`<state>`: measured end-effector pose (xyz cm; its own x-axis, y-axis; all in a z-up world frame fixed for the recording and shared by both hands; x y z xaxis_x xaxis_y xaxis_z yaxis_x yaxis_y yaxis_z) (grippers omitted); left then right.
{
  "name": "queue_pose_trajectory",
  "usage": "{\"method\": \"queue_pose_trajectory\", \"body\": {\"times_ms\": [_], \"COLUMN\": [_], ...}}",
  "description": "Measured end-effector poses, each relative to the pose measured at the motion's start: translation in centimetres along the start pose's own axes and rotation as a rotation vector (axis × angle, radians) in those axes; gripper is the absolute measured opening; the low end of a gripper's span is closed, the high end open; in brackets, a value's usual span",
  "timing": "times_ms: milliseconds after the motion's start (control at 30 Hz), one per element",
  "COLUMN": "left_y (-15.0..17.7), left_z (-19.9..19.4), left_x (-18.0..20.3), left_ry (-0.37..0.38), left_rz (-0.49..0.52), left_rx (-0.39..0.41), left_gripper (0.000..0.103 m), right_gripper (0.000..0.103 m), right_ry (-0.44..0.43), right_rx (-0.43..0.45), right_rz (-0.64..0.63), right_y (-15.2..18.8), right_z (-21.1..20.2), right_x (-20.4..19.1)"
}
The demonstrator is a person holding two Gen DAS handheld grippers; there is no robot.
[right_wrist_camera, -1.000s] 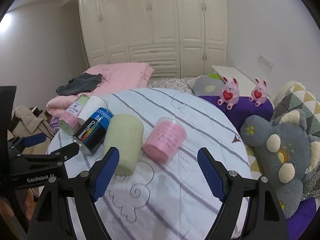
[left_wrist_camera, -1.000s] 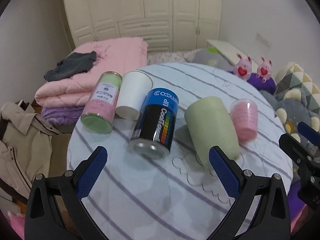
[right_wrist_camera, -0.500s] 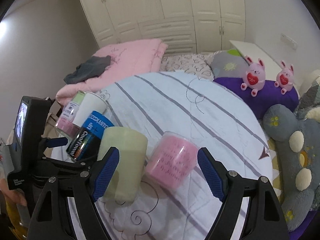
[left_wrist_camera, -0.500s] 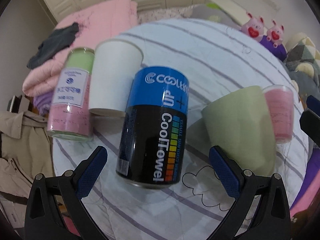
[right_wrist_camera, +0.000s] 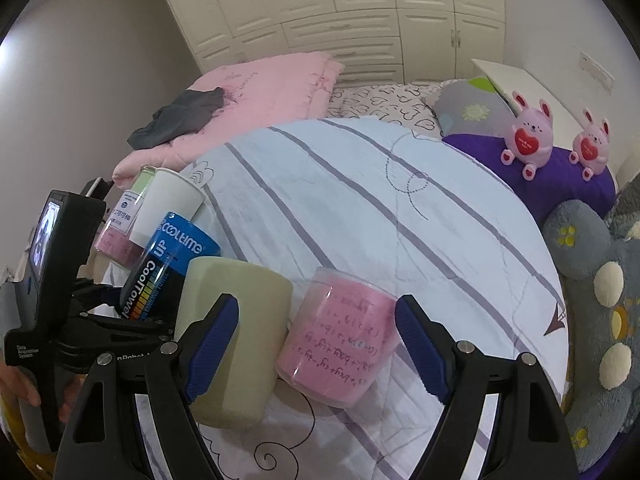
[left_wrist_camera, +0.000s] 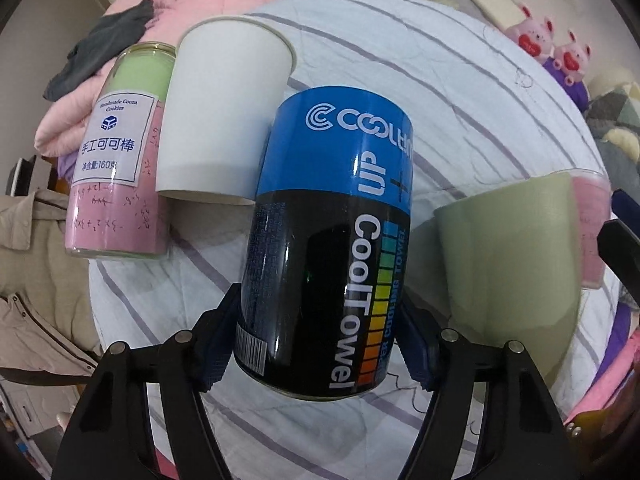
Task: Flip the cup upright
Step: 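Close the left tool on the blue CoolTowel cup and lift it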
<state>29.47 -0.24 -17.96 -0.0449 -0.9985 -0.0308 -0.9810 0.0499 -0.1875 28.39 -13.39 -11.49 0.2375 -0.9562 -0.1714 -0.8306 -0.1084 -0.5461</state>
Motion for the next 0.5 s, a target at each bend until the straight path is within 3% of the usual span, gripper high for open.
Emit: {"method": "queue_pose_trajectory", "body": {"times_ms": [500], "left_y": [2.5], "left_z": [-1.4], "left_x": [-0.9], "left_ry": [0.027], "left_rz": [-0.029], "left_rx": [0.023], "left_gripper": [0.071], "right_gripper": [0.082], "right_ry": [0.031], "right_rx": [0.003], "right_rz": [0.02], "right_y": [0.9], "right_z": [-1.6], "right_x": [0.3]}}
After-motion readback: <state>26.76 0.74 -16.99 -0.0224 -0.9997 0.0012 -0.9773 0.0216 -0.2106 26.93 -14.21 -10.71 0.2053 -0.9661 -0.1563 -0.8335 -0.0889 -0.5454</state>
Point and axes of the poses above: each gripper's, at about its wrist camera, not at the fingertips, and z roughly the way its jaws point, x to its right, y to its underside, the point moved 9 cm from there along z, roughly the way its jaws point, and after that the axes turned 4 degrees about -z, right-handed, at the moved point
